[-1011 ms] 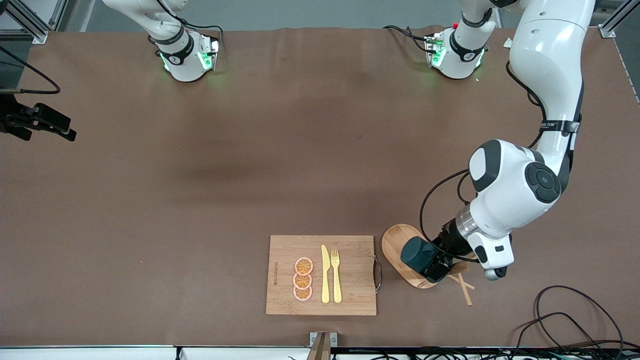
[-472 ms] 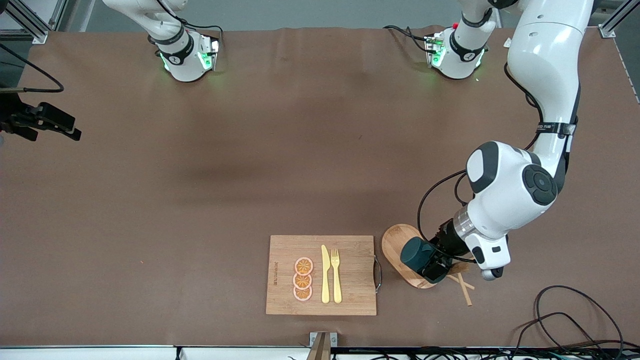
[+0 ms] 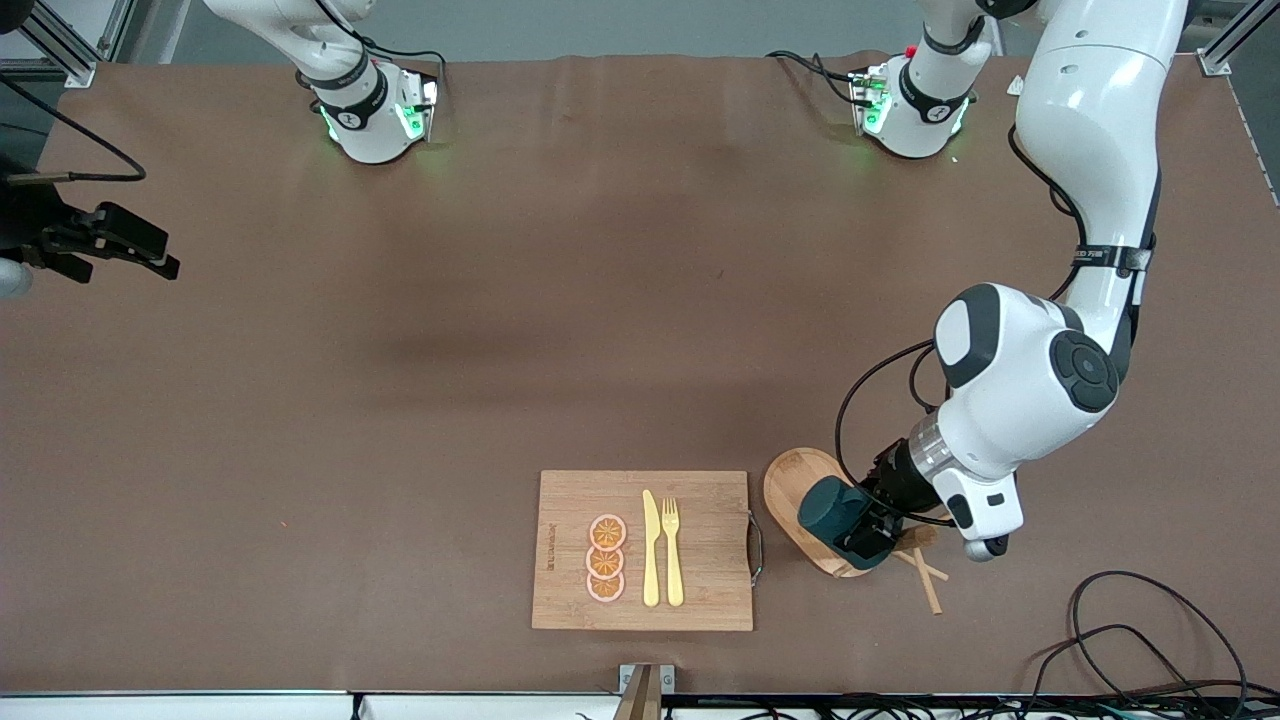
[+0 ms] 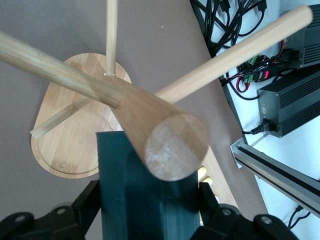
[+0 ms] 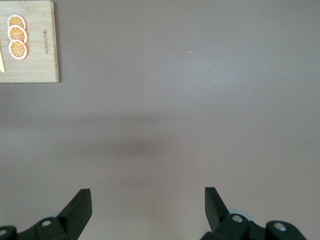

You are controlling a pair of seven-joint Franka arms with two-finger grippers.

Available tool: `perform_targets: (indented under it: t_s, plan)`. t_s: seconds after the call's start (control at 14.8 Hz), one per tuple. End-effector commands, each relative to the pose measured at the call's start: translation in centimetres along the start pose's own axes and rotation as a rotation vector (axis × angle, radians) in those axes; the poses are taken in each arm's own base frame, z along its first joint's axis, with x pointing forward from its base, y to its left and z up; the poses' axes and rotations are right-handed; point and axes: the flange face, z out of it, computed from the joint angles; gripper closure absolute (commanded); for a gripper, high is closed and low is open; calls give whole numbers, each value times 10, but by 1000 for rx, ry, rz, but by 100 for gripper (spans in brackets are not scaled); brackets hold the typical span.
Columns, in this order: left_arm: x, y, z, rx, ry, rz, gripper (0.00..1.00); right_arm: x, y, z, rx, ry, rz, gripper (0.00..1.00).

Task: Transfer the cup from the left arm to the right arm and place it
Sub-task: 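Lift the teal mug off the stand with the left gripper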

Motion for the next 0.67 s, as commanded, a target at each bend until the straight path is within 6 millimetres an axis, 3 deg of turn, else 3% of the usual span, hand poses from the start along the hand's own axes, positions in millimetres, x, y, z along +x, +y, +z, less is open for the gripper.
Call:
perform_targets:
  t_s: [0.0,0.27,0.34,0.61]
  plan:
    - [-10,10,-22,-20,-1,6,55,-1,2,-3,7,5,10,0]
    - [-74,23,-53,47,52,169,55,-1,5,-3,-3,7,13,0]
    - [-102,27,-57,63,90,231,55,-1,6,-3,-3,5,14,0]
    - [-237,27,-31,112,243,394,55,-1,4,-3,-2,5,13,0]
